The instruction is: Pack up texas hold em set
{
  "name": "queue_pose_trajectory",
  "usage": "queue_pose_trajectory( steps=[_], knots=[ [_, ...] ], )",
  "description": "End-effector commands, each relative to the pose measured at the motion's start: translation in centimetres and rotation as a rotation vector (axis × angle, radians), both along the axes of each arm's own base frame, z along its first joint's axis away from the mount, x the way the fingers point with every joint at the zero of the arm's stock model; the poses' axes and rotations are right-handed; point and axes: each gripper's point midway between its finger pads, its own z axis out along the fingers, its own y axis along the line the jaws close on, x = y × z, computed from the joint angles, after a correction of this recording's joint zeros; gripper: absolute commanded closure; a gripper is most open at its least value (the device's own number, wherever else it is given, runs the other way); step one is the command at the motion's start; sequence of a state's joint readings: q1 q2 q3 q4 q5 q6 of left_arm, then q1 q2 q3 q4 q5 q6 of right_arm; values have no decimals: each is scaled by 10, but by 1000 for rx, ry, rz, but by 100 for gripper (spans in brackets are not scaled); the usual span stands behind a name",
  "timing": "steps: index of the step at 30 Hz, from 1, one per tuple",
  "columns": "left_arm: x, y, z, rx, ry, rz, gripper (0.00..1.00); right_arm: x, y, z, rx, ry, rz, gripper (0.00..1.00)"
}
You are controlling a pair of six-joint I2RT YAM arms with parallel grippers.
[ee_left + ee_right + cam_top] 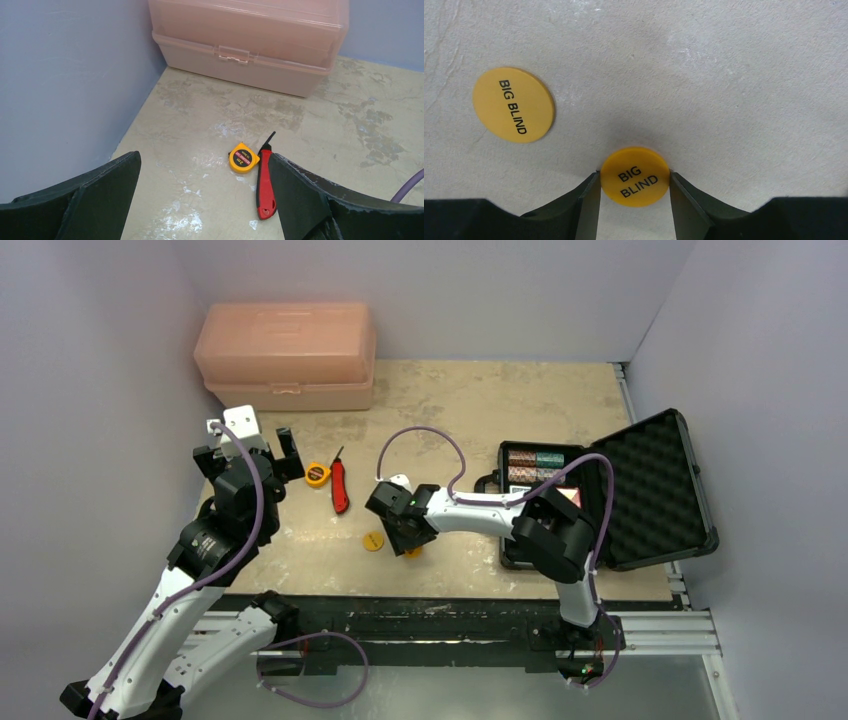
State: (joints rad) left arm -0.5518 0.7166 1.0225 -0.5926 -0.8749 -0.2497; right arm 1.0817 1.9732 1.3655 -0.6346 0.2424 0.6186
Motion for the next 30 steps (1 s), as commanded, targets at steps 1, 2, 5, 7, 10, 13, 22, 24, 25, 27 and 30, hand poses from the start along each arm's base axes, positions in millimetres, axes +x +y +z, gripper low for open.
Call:
queue_pose_trajectory(
  steps=[1, 2, 5, 7, 10, 13, 22, 24, 25, 27, 30],
  knots=[
    [2, -1, 4, -4, -18, -2, 1, -7, -45, -18, -165, 32, -20, 61],
    [2, -1, 4, -5, -18, -4, 1, -7, -44, -17, -163, 33, -19, 61],
    [2, -1, 4, -3, -17, -3, 1, -5, -40, -15, -155, 30, -16, 62],
    [2, 0, 4, -3, -18, -3, 1, -4, -38, -14, -154, 30, -12, 62],
    [2, -1, 4, -2, -17, -3, 1, -4, -36, -11, -150, 29, -11, 62],
    [3, -1, 4, -3, -16, -5, 1, -2, -34, -4, -139, 20, -10, 62],
    [3, -2, 4, -3, -16, -11, 1, 9, -24, 31, -97, -33, -21, 62],
    [3, -3, 4, -2, -14, -14, 1, 11, -22, 35, -90, -42, -23, 62],
    [3, -3, 4, -3, -14, -14, 2, 12, -22, 37, -88, -46, -24, 62],
    [3, -3, 4, -2, -13, -14, 2, 13, -22, 39, -89, -50, -25, 62],
    [3, -3, 3, -3, -14, -14, 1, 14, -23, 42, -91, -58, -29, 62]
  ],
)
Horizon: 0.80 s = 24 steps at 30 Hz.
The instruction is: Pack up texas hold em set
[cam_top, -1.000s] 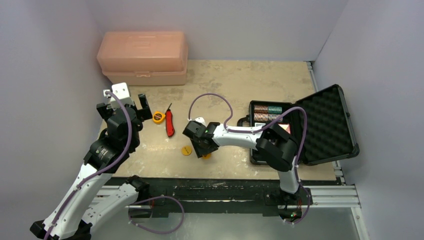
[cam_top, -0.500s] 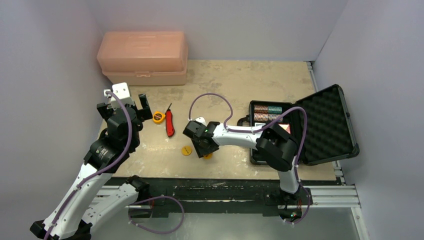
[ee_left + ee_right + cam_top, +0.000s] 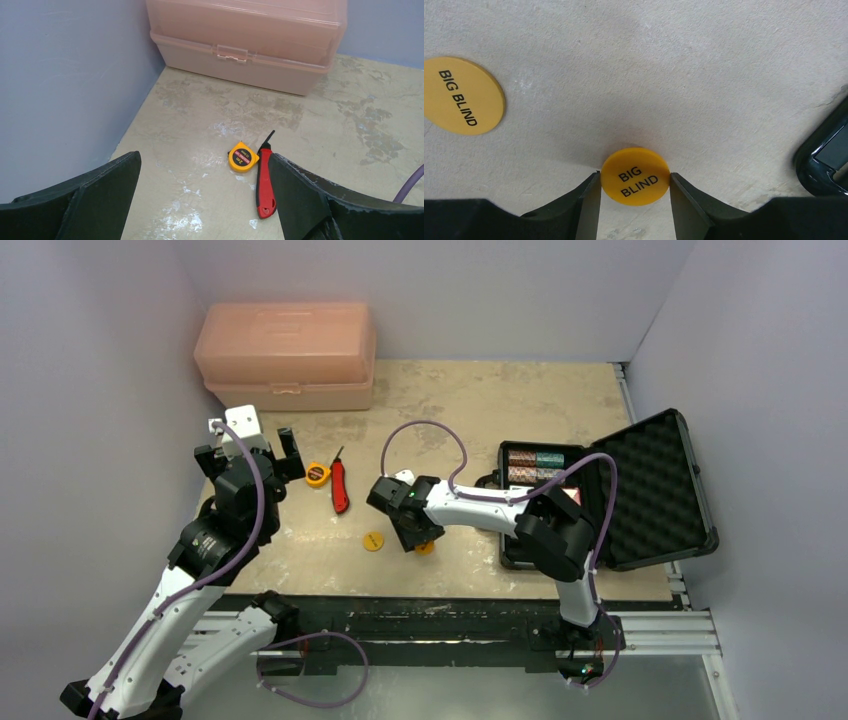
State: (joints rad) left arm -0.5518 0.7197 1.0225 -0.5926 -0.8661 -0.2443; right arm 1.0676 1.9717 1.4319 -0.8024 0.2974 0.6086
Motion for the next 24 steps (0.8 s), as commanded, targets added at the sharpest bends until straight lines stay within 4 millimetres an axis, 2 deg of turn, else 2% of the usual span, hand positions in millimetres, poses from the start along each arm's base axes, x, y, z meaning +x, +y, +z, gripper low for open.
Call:
queue_pose_trajectory(
  steps=[1, 6, 11, 16, 24],
  knots=[
    [2, -1, 4, -7, -19, -5, 1, 11, 2, 28, 27, -61, -8, 62],
    [2, -1, 4, -7, -18, -6, 1, 19, -6, 36, 28, -79, -25, 62],
    [3, -2, 4, -8, -18, -7, 2, 35, -24, 48, 31, -102, -61, 62],
    [3, -2, 3, -6, -15, -7, 2, 52, -49, 64, 55, -123, -114, 62],
    [5, -4, 1, -1, -5, -14, 2, 76, -98, 76, 62, -153, -207, 62]
  ],
)
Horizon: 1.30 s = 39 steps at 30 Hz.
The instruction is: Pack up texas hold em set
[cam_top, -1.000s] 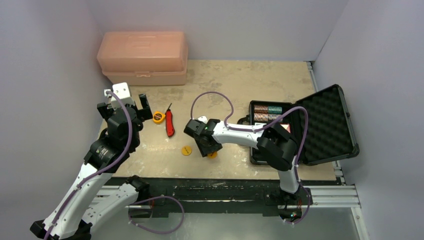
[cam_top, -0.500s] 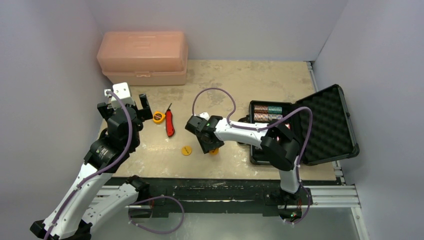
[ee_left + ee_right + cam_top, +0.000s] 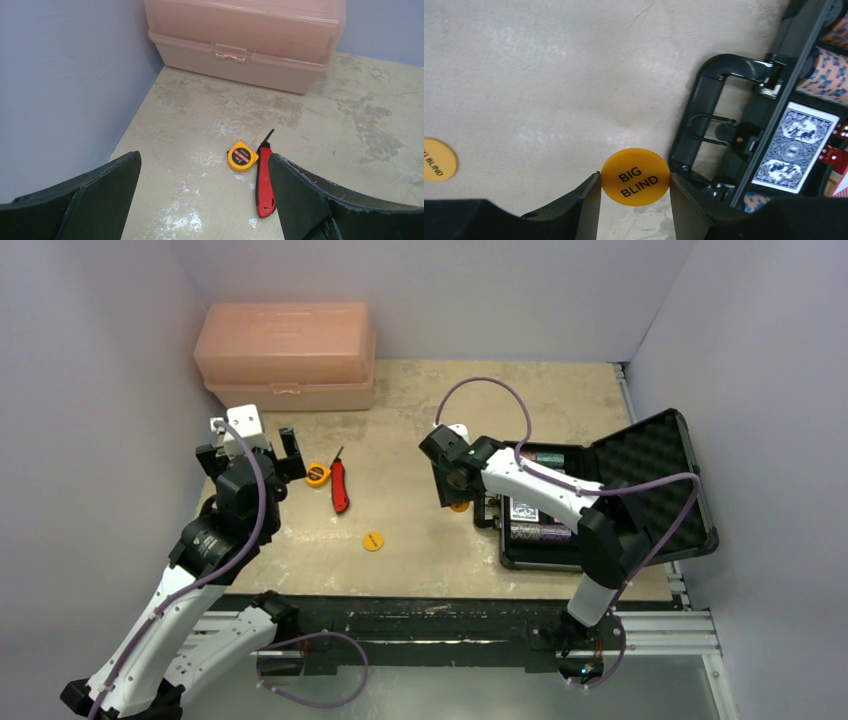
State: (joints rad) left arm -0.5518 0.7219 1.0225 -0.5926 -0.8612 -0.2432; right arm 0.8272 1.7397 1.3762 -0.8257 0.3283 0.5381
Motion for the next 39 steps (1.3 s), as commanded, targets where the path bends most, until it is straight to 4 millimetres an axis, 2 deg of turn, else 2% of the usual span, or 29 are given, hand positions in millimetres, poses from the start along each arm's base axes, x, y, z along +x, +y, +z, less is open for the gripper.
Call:
queue_pose_trajectory(
  steps=[1, 9, 25, 31, 39],
  knots=[
    [5, -3, 2, -2, -7, -11, 2, 12, -30, 10, -18, -37, -36, 62],
    [6, -6, 1, 0, -1, -22, 2, 25, -79, 16, -8, -59, -137, 62],
    [8, -9, -1, -1, 7, -35, 2, 25, -147, 2, 12, -31, -308, 61],
    [9, -11, -3, 2, 15, -43, 2, 26, -161, -9, 28, -16, -350, 61],
    [10, -12, -4, 6, 19, -45, 2, 31, -165, -20, 28, -3, -354, 62]
  ],
)
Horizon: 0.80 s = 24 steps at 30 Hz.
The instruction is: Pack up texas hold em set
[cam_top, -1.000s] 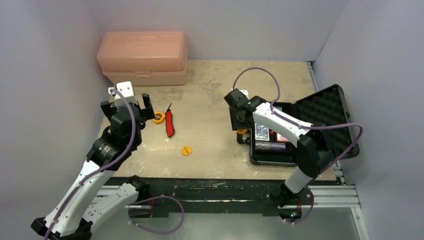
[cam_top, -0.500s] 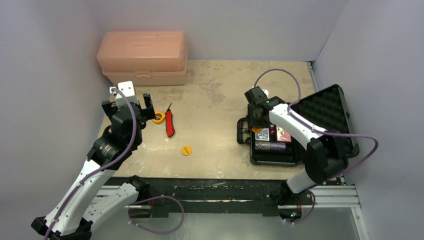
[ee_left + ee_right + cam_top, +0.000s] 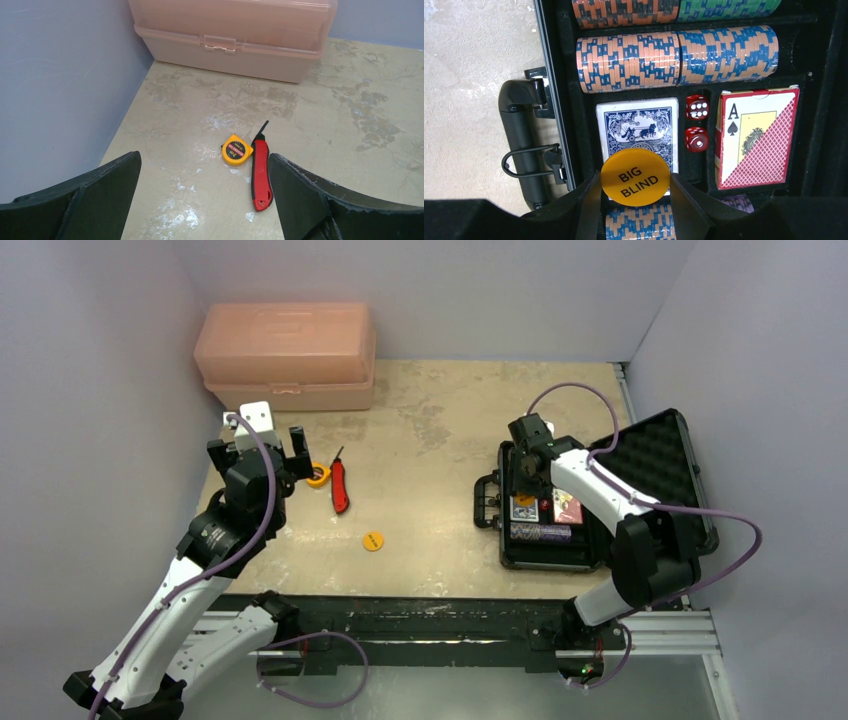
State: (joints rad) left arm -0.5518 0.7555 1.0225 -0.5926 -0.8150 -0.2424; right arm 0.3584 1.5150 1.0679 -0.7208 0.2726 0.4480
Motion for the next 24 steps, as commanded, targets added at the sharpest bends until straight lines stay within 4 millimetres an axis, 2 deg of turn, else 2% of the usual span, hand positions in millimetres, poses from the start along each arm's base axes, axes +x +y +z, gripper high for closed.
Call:
queue_pose_trajectory(
  steps=[1, 24],
  knots=[
    [3, 0, 4, 0, -17, -1, 2, 8, 2, -3, 13, -21, 16, 62],
    [5, -3, 2, 4, -7, -7, 2, 11, -7, -32, -9, 20, -6, 61]
  ],
)
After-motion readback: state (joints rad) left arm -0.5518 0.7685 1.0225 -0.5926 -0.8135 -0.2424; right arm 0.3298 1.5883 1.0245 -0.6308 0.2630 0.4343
